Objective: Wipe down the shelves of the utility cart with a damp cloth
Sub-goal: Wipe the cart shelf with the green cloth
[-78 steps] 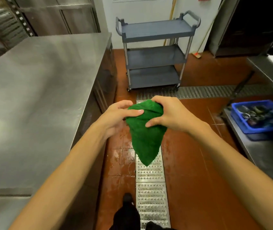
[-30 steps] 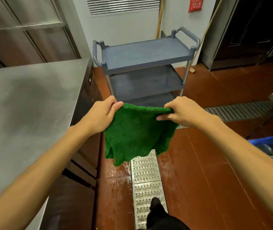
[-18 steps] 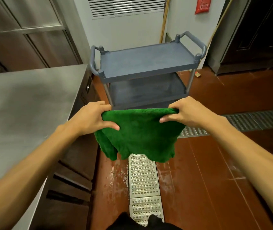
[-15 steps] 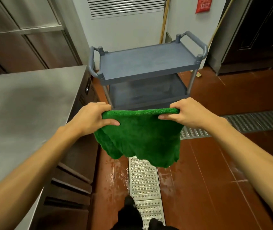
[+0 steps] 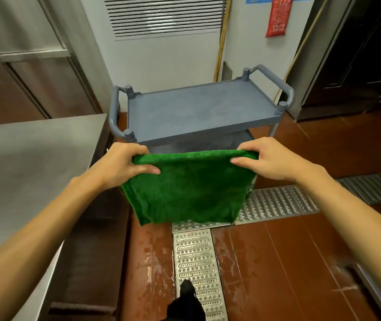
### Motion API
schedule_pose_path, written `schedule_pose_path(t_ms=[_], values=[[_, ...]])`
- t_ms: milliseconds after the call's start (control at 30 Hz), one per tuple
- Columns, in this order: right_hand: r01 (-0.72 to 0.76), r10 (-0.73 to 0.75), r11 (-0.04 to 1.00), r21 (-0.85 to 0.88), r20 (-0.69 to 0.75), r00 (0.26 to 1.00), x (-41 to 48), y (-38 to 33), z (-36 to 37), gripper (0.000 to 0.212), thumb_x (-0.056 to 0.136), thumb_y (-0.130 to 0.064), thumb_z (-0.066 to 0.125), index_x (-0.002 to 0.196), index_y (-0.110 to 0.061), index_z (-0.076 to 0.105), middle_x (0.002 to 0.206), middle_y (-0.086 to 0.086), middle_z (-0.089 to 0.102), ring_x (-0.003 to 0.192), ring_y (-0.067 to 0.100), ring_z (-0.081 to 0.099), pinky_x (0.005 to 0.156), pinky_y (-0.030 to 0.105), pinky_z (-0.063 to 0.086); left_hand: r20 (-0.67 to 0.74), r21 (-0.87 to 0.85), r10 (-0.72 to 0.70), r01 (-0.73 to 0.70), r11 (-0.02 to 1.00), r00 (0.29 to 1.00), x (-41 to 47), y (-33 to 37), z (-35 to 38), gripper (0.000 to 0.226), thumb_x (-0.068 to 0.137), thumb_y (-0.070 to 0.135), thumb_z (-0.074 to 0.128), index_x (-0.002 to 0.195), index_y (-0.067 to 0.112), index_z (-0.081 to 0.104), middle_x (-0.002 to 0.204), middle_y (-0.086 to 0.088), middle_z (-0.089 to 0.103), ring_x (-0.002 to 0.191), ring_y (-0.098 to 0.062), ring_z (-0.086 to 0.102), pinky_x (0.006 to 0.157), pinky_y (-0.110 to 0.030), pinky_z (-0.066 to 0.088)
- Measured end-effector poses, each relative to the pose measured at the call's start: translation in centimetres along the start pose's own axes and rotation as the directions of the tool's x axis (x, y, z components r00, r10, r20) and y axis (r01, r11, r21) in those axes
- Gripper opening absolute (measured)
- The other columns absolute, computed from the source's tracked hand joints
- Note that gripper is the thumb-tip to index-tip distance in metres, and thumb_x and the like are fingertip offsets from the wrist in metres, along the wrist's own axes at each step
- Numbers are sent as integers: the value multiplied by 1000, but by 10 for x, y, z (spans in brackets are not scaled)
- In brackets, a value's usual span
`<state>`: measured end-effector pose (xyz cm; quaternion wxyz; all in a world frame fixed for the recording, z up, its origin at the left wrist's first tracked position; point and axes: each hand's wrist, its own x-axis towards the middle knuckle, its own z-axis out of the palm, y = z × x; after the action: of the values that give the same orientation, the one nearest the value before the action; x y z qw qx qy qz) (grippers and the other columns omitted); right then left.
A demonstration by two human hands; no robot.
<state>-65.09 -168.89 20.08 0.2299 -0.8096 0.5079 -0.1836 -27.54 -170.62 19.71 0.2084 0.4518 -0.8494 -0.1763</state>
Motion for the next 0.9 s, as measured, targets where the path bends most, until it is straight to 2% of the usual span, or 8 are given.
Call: schedule_pose_path(t_ms=[167,267,367,533,667,767,833,900], values=[[-20,18,999,-27,-54,998,60,16,-19,37,87,-65,51,85,-32,69,76,-6,68,72,11,62,65,42,52,118,-42,43,-39,998,992,66,-45,-26,39,74,60,73,90,24,74,77,0,70,72,-21,67,66,-50,54],[-37,32,998,-41,-124,992,82,23,-33,43,86,-69,49,83,-31,69,73,-7,66,68,9,61,60,31,48,139,-98,72,-59,993,988,109,-57,-30,32,75,54,73,85,25,74,74,1,70,71,-19,67,65,-49,53],[-68,55,996,-65,-183,982,96,35,-47,51,86,-70,49,76,-24,67,65,-2,61,61,13,58,54,27,40,108,-147,143,-126,981,984,150,-61,-28,11,77,47,72,81,37,70,74,12,69,72,-5,66,65,-38,52],[-173,153,984,-50,-275,949,105,60,-67,56,85,-74,47,78,-21,67,68,2,62,62,18,59,58,37,44,9,-97,231,-229,969,973,217,-69,-15,29,80,45,71,88,17,75,81,0,66,77,-20,65,66,-37,50],[-236,208,971,-42,-336,918,117,81,-78,40,86,-67,52,88,-31,68,78,-6,68,71,7,63,65,40,52,-62,-78,249,-254,964,966,265,-75,-9,32,70,48,77,88,23,71,84,3,67,80,-17,62,69,-27,47],[-236,215,972,-15,-363,907,140,99,-83,28,88,-58,59,90,-33,69,82,-12,69,77,3,64,67,35,53,-11,-100,215,-214,972,977,293,-87,-8,34,65,54,77,81,25,69,80,10,67,76,-10,61,63,-21,46],[-224,211,975,2,-353,912,162,110,-86,25,88,-54,61,87,-31,70,79,-11,69,75,3,64,65,32,52,65,-138,180,-170,976,981,308,-97,-9,32,67,52,77,82,24,72,78,10,69,75,-9,64,63,-26,51],[-193,193,981,34,-338,921,187,124,-90,26,88,-52,63,83,-28,70,75,-9,68,72,4,64,62,30,49,150,-163,144,-119,979,978,321,-106,-13,28,74,46,74,87,21,74,79,4,72,76,-13,66,70,-42,54]])
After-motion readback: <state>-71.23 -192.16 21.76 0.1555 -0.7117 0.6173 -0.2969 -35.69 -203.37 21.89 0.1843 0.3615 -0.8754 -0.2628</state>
